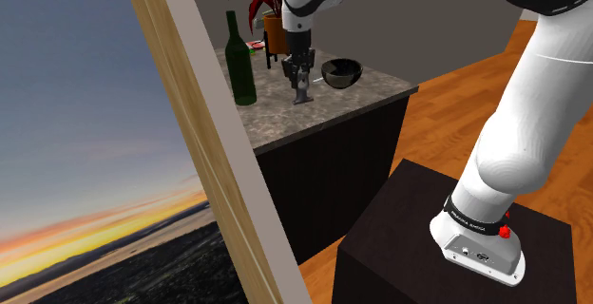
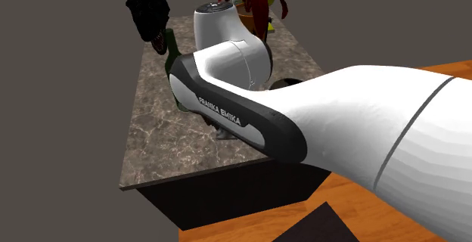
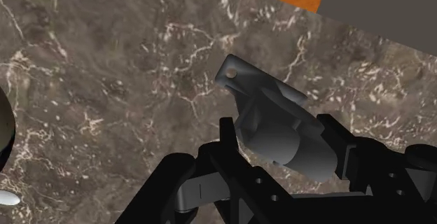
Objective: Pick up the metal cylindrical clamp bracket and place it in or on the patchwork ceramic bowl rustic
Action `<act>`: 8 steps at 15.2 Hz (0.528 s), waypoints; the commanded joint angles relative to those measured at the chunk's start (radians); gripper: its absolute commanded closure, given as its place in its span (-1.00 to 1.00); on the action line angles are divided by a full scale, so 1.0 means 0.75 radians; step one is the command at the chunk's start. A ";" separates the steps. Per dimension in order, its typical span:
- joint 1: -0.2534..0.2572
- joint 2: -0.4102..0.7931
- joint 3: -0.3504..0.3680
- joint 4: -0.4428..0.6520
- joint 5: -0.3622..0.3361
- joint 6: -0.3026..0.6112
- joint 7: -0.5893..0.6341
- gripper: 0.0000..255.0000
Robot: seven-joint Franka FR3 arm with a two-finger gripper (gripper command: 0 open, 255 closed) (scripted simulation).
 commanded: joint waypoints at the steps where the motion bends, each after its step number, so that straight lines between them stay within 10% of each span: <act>1: -0.001 -0.001 -0.001 0.033 0.000 -0.034 -0.003 1.00; 8: -0.001 -0.001 -0.001 0.158 0.000 -0.160 -0.004 1.00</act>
